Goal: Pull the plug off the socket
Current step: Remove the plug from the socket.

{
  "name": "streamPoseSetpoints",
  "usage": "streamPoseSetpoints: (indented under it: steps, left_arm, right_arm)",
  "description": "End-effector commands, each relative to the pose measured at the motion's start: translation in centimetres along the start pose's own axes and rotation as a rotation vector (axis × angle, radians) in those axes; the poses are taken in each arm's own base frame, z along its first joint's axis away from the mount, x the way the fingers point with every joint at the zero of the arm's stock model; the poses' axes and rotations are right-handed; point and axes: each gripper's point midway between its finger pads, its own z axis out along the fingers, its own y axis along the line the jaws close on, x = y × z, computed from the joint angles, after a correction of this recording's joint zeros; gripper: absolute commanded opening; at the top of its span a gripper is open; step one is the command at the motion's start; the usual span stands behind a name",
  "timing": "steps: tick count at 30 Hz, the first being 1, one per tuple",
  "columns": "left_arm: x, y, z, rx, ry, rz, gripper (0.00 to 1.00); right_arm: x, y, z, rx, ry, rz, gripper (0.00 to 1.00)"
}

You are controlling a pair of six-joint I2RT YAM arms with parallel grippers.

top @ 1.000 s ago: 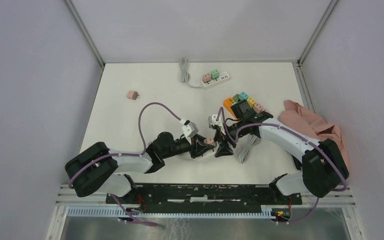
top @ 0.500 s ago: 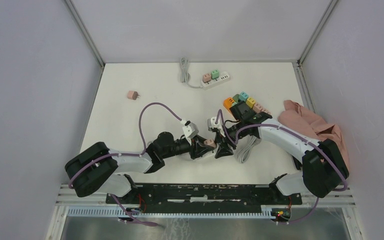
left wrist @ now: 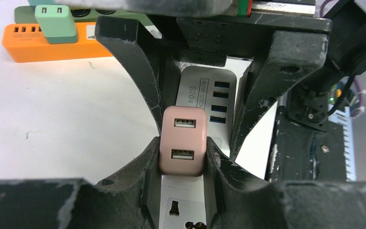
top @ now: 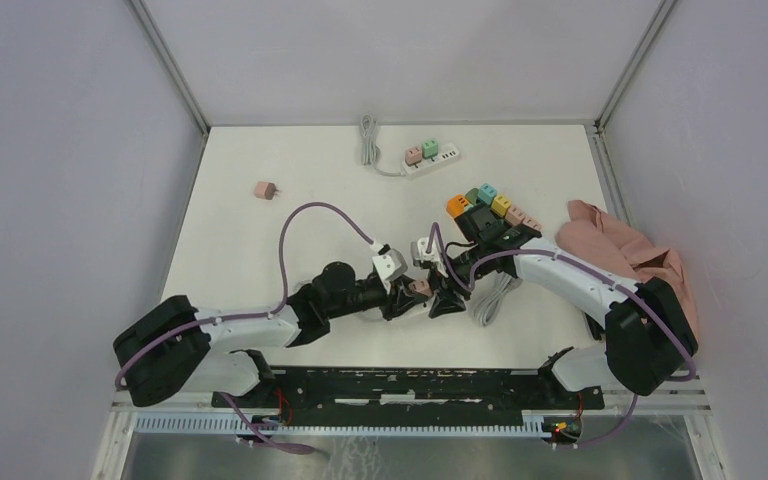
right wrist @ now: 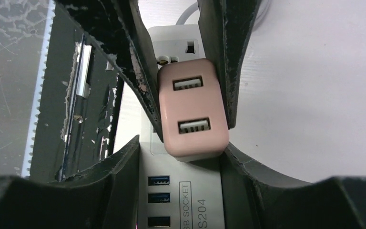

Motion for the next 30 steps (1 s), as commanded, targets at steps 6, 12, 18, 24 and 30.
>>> streamPoseSetpoints:
  steps: [6, 12, 18, 24, 30]
  left_arm:
    - [-9.7, 1.8, -0.8, -0.107, -0.269, 0.016, 0.03]
    - [-11.1, 3.5, -2.7, -0.051, -0.418, -0.295, 0.03]
    - [-9.8, 1.3, -1.3, -0.069, -0.313, 0.057, 0.03]
    - [-8.3, 0.1, -1.4, -0.125, -0.278, 0.215, 0.03]
    - [-9.4, 1.6, -2.2, -0.153, -0.363, -0.090, 0.03]
  right_arm:
    - [1.0, -1.5, 0.1, 0.056, 0.074, -0.010, 0.00]
    - [1.1, -1.6, 0.1, 0.062, 0.082, 0.001, 0.00]
    - [1.2, -1.7, 0.1, 0.063, 0.089, 0.008, 0.00]
    - [1.4, -1.8, 0.2, 0.062, 0.098, 0.012, 0.00]
    - [1.6, -1.8, 0.3, 0.057, 0.104, 0.018, 0.00]
